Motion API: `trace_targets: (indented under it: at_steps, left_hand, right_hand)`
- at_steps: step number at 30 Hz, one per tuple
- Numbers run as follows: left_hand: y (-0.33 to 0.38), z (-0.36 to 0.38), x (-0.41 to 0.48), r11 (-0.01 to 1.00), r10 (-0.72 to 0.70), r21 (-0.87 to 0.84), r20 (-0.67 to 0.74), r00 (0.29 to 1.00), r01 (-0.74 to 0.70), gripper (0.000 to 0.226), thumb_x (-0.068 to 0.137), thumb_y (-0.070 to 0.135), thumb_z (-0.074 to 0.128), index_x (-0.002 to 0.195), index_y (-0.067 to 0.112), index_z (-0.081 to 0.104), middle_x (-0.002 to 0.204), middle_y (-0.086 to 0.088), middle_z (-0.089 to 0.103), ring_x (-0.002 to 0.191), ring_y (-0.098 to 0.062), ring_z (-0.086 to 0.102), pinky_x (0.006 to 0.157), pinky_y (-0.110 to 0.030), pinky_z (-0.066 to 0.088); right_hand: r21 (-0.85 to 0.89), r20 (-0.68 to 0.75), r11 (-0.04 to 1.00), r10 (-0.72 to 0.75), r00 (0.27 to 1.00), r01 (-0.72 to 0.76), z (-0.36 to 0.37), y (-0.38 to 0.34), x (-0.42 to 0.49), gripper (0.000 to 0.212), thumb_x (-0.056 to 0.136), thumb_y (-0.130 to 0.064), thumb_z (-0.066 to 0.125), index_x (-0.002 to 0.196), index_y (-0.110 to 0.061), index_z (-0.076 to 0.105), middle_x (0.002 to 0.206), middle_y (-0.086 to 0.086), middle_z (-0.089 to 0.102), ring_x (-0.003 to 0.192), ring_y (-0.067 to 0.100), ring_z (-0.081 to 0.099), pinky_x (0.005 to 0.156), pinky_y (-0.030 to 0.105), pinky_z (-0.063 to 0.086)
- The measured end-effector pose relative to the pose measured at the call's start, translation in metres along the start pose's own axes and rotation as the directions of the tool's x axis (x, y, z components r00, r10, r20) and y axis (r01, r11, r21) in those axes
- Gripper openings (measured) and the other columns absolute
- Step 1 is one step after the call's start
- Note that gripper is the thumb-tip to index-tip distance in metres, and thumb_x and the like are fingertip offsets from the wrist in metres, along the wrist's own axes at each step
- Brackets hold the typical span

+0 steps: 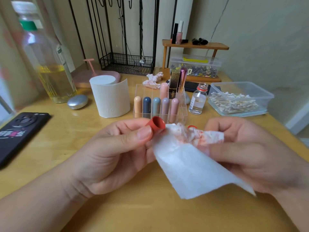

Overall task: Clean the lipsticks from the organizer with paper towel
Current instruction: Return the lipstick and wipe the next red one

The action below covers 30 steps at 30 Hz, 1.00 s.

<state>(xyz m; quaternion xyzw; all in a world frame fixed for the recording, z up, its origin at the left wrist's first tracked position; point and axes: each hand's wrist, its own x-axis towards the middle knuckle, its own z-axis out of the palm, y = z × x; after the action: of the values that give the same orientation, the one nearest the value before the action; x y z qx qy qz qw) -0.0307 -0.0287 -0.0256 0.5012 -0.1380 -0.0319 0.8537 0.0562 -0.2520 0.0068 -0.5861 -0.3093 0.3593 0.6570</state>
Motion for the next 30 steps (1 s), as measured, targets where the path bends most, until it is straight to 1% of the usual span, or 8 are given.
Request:
trace_targets:
  at_steps: [2,10,14,19,21,23,25,30]
  left_hand:
    - [0.003,-0.003,-0.001,0.994,-0.038,-0.104,0.057,0.998,0.044,0.037,0.082,0.018,0.077,0.106,-0.007,0.067,0.103,-0.022,0.069,0.1,-0.033,0.064,0.098,-0.044,0.048]
    - [0.005,-0.002,0.0,0.951,-0.257,0.164,-0.046,0.965,0.261,0.027,0.073,0.01,0.083,0.093,-0.004,0.072,0.094,-0.02,0.069,0.087,-0.03,0.068,0.078,-0.033,0.056]
    - [-0.009,0.008,0.0,0.919,-0.263,0.228,-0.256,0.93,0.322,0.02,0.067,0.002,0.08,0.086,-0.001,0.075,0.086,-0.021,0.073,0.076,-0.026,0.069,0.073,-0.03,0.057]
    - [-0.01,0.011,-0.001,0.878,-0.301,0.32,-0.21,0.93,0.356,0.029,0.059,0.006,0.089,0.086,0.008,0.079,0.087,-0.023,0.073,0.077,-0.028,0.066,0.081,-0.038,0.055]
    - [-0.01,0.01,-0.001,0.866,-0.316,0.34,-0.195,0.928,0.366,0.032,0.057,0.011,0.089,0.087,0.007,0.079,0.09,-0.029,0.071,0.079,-0.029,0.065,0.083,-0.039,0.053]
    - [-0.011,0.007,0.0,0.861,-0.328,0.339,-0.198,0.924,0.379,0.033,0.058,0.01,0.088,0.089,0.005,0.078,0.093,-0.033,0.069,0.083,-0.031,0.063,0.087,-0.042,0.051]
    - [-0.012,0.004,0.0,0.871,-0.338,0.312,-0.182,0.923,0.38,0.028,0.063,0.005,0.086,0.09,0.005,0.078,0.089,-0.025,0.073,0.081,-0.028,0.067,0.084,-0.036,0.054]
    - [-0.014,0.005,0.001,0.911,-0.382,0.126,-0.109,0.918,0.394,0.022,0.08,0.005,0.072,0.1,-0.003,0.074,0.095,-0.02,0.074,0.084,-0.027,0.071,0.079,-0.033,0.056]
  right_hand:
    - [-0.222,0.043,0.972,0.083,0.996,-0.072,-0.001,-0.002,0.0,0.02,0.067,-0.01,0.084,0.068,-0.009,0.064,0.061,0.019,0.064,0.048,0.025,0.061,0.045,0.027,0.051]
    - [-0.717,0.035,0.642,0.422,0.906,-0.271,0.005,-0.001,-0.002,0.016,0.084,-0.014,0.074,0.076,-0.008,0.062,0.067,0.005,0.073,0.053,0.013,0.062,0.051,0.025,0.049]
    - [-0.822,-0.011,0.513,0.422,0.907,-0.248,0.017,0.01,0.003,0.02,0.083,-0.026,0.074,0.08,-0.01,0.062,0.07,0.002,0.073,0.054,0.004,0.057,0.054,0.024,0.045]
    - [-0.772,0.06,0.571,0.504,0.862,-0.28,0.006,0.001,-0.001,0.024,0.076,-0.031,0.085,0.09,-0.019,0.07,0.075,0.001,0.071,0.06,0.003,0.056,0.059,0.024,0.047]
    - [-0.743,0.006,0.607,0.428,0.904,-0.283,-0.016,-0.005,0.0,0.017,0.076,-0.025,0.086,0.086,-0.022,0.072,0.07,-0.001,0.07,0.061,0.006,0.056,0.059,0.027,0.047]
    - [-0.753,-0.194,0.619,0.117,0.974,-0.224,-0.043,-0.001,0.009,0.01,0.078,-0.018,0.084,0.077,-0.02,0.074,0.068,0.002,0.071,0.06,0.009,0.057,0.059,0.028,0.047]
    - [-0.772,-0.406,0.595,-0.191,0.894,-0.224,-0.065,0.012,0.021,0.014,0.079,-0.013,0.082,0.073,-0.022,0.072,0.065,-0.001,0.067,0.057,0.004,0.054,0.057,0.019,0.046]
    - [-0.856,-0.415,0.411,-0.185,0.891,-0.313,-0.087,0.037,0.041,0.023,0.08,-0.028,0.08,0.097,-0.035,0.067,0.098,-0.011,0.061,0.092,0.006,0.056,0.082,0.022,0.043]
